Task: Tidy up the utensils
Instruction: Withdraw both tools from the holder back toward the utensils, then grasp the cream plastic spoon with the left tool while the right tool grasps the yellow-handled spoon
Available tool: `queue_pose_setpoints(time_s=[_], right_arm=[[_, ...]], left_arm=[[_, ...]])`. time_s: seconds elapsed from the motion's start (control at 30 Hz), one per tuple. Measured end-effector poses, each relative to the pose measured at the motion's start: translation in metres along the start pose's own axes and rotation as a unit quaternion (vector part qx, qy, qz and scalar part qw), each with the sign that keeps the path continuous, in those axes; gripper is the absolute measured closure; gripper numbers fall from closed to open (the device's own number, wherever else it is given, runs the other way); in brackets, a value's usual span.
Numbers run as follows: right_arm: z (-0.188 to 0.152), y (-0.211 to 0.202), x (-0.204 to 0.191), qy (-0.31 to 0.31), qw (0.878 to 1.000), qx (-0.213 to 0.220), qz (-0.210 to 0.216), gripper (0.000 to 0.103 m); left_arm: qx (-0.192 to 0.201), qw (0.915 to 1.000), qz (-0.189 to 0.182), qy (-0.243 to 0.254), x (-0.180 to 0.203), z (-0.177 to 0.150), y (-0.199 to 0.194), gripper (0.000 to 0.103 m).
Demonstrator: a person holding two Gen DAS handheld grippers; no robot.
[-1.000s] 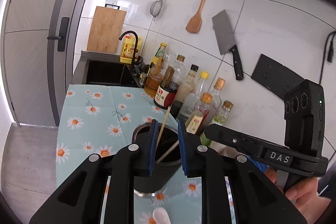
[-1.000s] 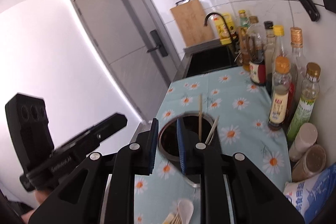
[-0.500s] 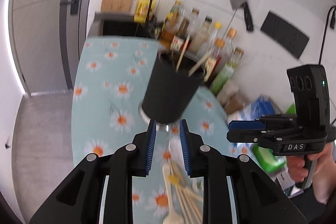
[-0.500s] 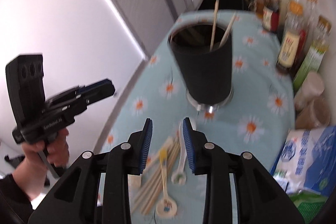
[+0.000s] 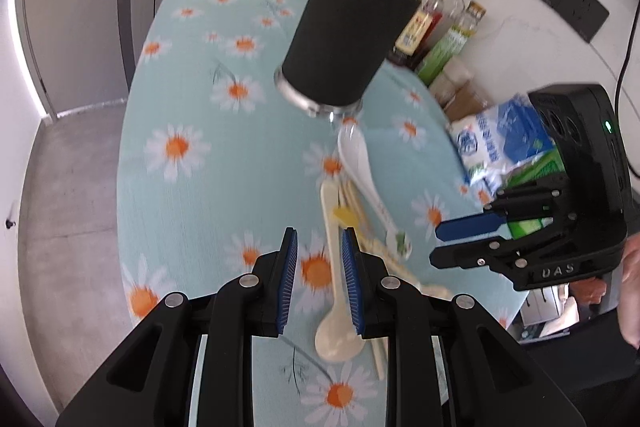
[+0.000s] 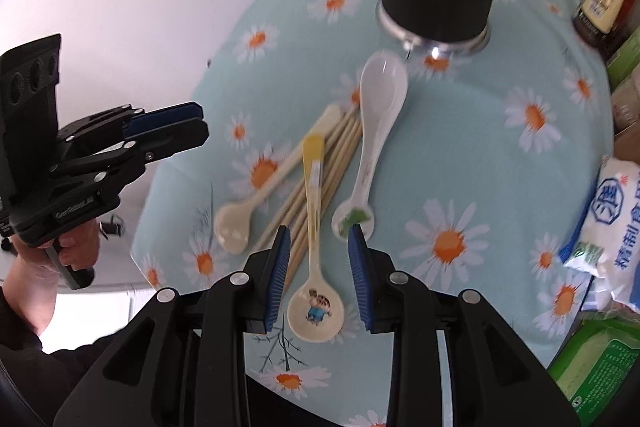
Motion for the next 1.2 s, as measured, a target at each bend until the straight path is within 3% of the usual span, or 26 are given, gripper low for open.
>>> queue_pose_setpoints(time_s=[0.3,0.57,0.6,0.9,1.2], right_arm=[[0.000,0.041,-0.006,-0.013,0.996,-0.083,-0.032,0.073],[0.013,0.060,-0.007,-0.007,0.992,-0.110,-0.056,0.088],[0.014,0.062,-0.006,-0.005,0.992,-0.112,-0.061,0.095],[0.021,0.061,0.010,0.016,0.995,-0.092,-0.031,0.095],[0.018,0.017,0.022,0.019,0.999,-0.040,0.019,0.096]], left_arm=[[-0.022,0.9996,-0.013,-0.012,-0.004,-0.028,0.007,0.081],[-0.029,0.9991,-0.022,-0.023,-0.010,-0.038,0.009,0.081],[-0.031,0.9990,-0.022,-0.022,-0.010,-0.038,0.009,0.081],[-0.054,0.9982,-0.022,-0.011,-0.008,-0.036,0.018,0.081],[-0.103,0.9944,-0.005,0.023,0.012,-0.024,0.030,0.081]])
Point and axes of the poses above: each gripper's, at about its wrist camera, not at the fingertips, and y roughly the way its jaws point, x to its right, z to its top, the point moved 4 cm from there along y, roughly the way its jaws point, and after that the axes turned 8 degrees about z, right-handed, at the moved point
